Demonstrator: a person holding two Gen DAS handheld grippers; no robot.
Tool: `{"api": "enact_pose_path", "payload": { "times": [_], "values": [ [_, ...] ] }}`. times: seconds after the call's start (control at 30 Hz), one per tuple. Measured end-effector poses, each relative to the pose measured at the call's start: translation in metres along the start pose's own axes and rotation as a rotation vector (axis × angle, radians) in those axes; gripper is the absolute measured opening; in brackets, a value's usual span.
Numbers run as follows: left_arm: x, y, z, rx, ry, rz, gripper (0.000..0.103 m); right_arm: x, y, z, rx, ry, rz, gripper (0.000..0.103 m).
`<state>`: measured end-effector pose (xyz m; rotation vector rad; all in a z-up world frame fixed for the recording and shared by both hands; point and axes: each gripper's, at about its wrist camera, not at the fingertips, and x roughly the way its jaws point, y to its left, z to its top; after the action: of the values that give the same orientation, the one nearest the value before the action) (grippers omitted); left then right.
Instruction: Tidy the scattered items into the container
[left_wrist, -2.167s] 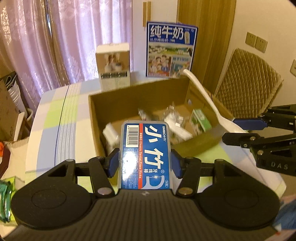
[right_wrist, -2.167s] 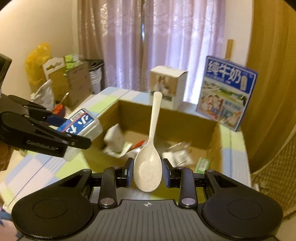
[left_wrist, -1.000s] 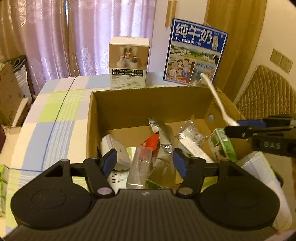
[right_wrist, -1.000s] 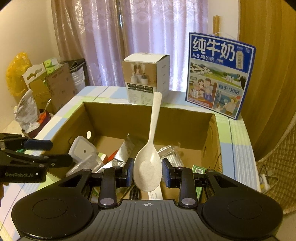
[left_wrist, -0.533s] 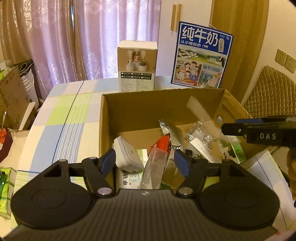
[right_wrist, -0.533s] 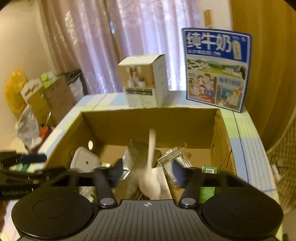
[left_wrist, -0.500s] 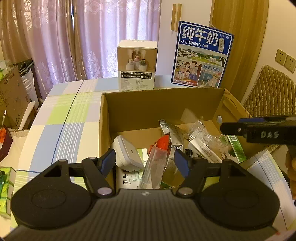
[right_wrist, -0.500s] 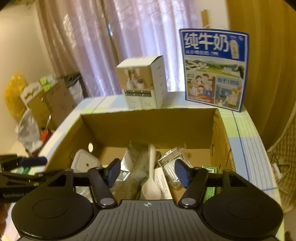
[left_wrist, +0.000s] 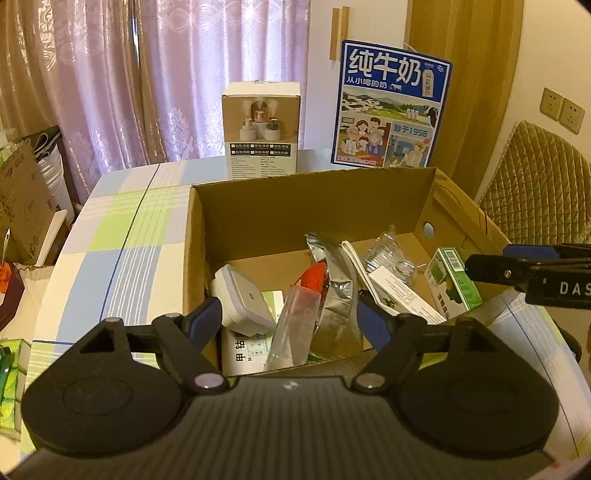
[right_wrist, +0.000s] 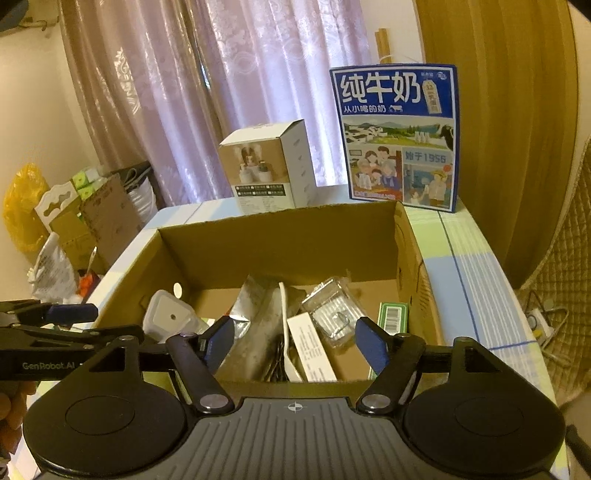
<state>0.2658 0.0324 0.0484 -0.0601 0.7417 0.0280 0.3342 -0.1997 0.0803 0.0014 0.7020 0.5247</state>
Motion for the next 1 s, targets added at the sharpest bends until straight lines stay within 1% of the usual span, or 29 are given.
{"api": "enact_pose_path", "payload": {
  "times": [0.1,0.2,0.27,0.37,0.43,0.47,0.57,0.73,1.0],
  "values": [
    [-0.003,-0.003,-0.002,0.013,-0.003,0.007,0.081,-0.006,-0.001,-0.003,-0.004,0.004,-0.009,0.073],
    [-0.010,-0.004,-0.004,-0.002,-0.018,0.012,0.085,-0.014,0.001,-0.003,-0.024,0.015,-0.014,0.078],
    [-0.017,-0.005,-0.005,-0.010,-0.025,0.013,0.091,-0.020,0.002,-0.001,-0.031,0.025,-0.019,0.085],
    [-0.028,-0.008,-0.010,-0.003,-0.027,0.026,0.097,-0.030,0.005,0.003,-0.032,0.043,-0.033,0.095],
    [-0.039,-0.011,-0.015,-0.003,-0.028,0.039,0.101,-0.036,0.010,0.004,-0.039,0.060,-0.037,0.098],
    [-0.043,-0.011,-0.017,-0.006,-0.026,0.044,0.102,-0.039,0.013,0.005,-0.047,0.070,-0.040,0.099],
    [-0.057,-0.014,-0.022,-0.008,-0.015,0.061,0.102,-0.050,0.023,0.004,-0.067,0.095,-0.058,0.101],
    [-0.087,-0.020,-0.031,-0.011,-0.014,0.084,0.102,-0.067,0.029,0.004,-0.035,0.135,-0.063,0.101],
    [-0.136,-0.029,-0.040,-0.071,0.003,0.092,0.102,-0.106,0.044,-0.004,-0.028,0.181,-0.087,0.101]
  ]
}}
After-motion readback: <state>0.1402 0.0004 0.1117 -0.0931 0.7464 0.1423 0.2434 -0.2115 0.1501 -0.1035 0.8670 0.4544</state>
